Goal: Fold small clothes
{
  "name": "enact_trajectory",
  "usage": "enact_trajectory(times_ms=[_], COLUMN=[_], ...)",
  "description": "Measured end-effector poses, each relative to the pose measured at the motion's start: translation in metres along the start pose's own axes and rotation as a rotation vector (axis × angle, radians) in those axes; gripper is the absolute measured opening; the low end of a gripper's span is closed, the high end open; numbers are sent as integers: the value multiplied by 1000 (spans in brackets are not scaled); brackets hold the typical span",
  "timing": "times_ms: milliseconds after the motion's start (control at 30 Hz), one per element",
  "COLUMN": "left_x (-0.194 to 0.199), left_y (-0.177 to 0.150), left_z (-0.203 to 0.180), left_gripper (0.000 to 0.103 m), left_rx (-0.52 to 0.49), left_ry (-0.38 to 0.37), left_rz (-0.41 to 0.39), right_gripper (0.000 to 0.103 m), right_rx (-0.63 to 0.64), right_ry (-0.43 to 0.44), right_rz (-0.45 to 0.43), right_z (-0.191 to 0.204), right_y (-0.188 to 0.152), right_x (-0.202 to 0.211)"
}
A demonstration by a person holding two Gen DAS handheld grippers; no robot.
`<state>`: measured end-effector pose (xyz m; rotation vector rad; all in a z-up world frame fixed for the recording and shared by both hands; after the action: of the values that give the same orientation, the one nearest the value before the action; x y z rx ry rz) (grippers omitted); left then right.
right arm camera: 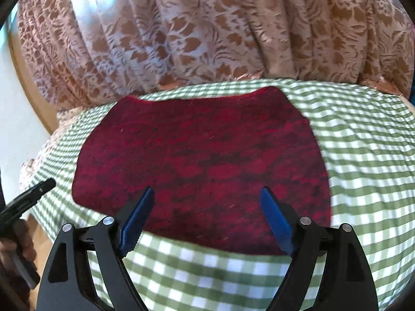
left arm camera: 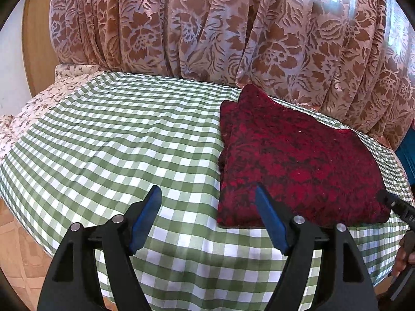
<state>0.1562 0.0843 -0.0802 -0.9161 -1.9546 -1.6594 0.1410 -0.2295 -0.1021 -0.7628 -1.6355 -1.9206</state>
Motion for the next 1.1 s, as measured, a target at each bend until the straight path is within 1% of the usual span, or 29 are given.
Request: enact_trajectory(times_ms=[100, 333, 433, 633, 733, 767, 800, 833, 867, 900, 933, 1033, 1100], left_x=[-2, -8, -12, -27, -33, -36, -39, -44, -50, -55, -61, -59, -56], left_y=[-1, -2, -2, -3, -2, -2, -1, -2, -4, -7, -12, -20, -23], left_z=[-3, -4, -4, -6, -8, -9, -9, -9, -10, -12, -11, -12, -9], left_gripper=[74, 74, 74, 73, 73, 71, 69, 59, 34, 18, 13, 11, 11], left_rx=[-12, -18, -16, -16, -25, -27, -26, -21, -15, -7, 10, 5, 22], left_ry=[-10, -19, -24, -44, -49, -53, -57, -71, -102, -132, -145, -142, -160], left_rz=[3, 9, 16, 46, 52, 56, 62, 72, 89, 109, 130, 111, 115], right_gripper=[82, 82, 83, 87, 88, 89, 89, 89, 89, 89, 89, 89, 89], right_rx=[12, -19, -29, -12, -5, -7, -7, -7, -6, -7, -9, -7, -3], right_ry=[-10, -20, -14, -17, -18, -17, -16, -15, -15, -15, -14, -17, -17], right_rz=[33, 100, 104, 105, 105, 105, 105, 107, 108, 107, 107, 109, 107], right_z=[7, 1, 0, 2, 2, 2, 2, 2, 2, 2, 2, 2, 2], right_y=[-9, -21, -23, -25, -24, -24, -24, -24, -23, -24, -24, -24, -25], right_x=[-9, -30, -35, -43, -45, -45, -45, -46, -46, -46, -46, -48, -48])
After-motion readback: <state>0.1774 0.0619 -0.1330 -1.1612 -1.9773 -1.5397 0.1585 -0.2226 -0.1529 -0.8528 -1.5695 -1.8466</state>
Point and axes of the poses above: each gripper's, at about its wrist camera, not at the fingertips, and x roughly against the way its jaws point, z to its left, y to its top, the point moved 6 cm from there along -x, roughly the way its jaws point, and after that the axes turned 8 degrees about -y, right-handed, at the moved point
